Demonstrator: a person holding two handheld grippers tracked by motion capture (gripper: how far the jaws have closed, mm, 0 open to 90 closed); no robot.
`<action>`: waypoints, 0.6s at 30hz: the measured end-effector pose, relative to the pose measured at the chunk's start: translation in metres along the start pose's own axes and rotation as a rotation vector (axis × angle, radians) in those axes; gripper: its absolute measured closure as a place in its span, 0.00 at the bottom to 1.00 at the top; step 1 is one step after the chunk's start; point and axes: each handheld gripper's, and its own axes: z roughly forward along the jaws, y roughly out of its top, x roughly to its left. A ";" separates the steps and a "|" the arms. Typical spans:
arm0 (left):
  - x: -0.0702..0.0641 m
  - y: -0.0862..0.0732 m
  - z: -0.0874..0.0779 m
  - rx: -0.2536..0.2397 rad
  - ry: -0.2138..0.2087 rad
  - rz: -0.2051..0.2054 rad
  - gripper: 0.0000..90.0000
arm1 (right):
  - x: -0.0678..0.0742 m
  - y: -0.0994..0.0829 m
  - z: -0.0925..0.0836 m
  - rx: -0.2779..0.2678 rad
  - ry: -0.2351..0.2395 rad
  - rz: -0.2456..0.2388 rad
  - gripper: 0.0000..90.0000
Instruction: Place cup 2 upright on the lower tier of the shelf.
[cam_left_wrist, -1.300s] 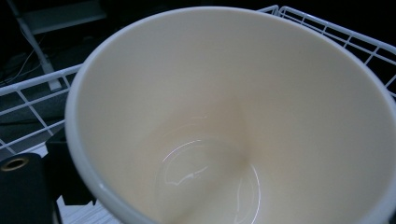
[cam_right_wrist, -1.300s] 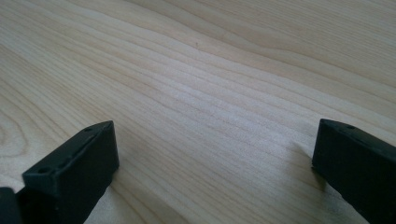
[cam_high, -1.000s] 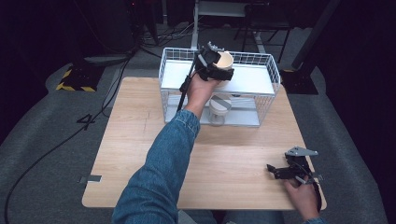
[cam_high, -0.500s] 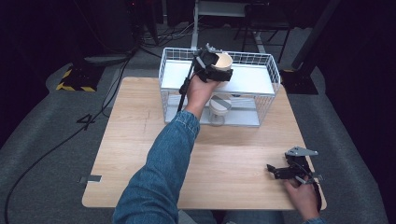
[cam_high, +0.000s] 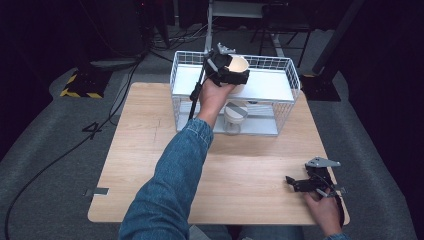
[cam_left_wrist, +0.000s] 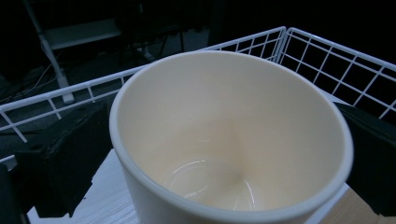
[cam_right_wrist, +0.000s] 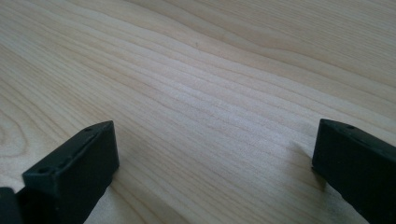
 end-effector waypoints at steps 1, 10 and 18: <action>-0.001 0.001 -0.002 -0.003 0.002 0.004 0.00 | 0.000 0.000 0.000 0.000 0.000 0.000 0.00; -0.006 0.006 -0.023 -0.023 -0.005 0.033 0.00 | 0.000 0.000 0.000 0.000 0.000 0.000 0.00; -0.013 0.001 -0.043 -0.037 -0.032 0.048 0.00 | 0.000 0.000 0.000 -0.002 -0.001 -0.003 0.00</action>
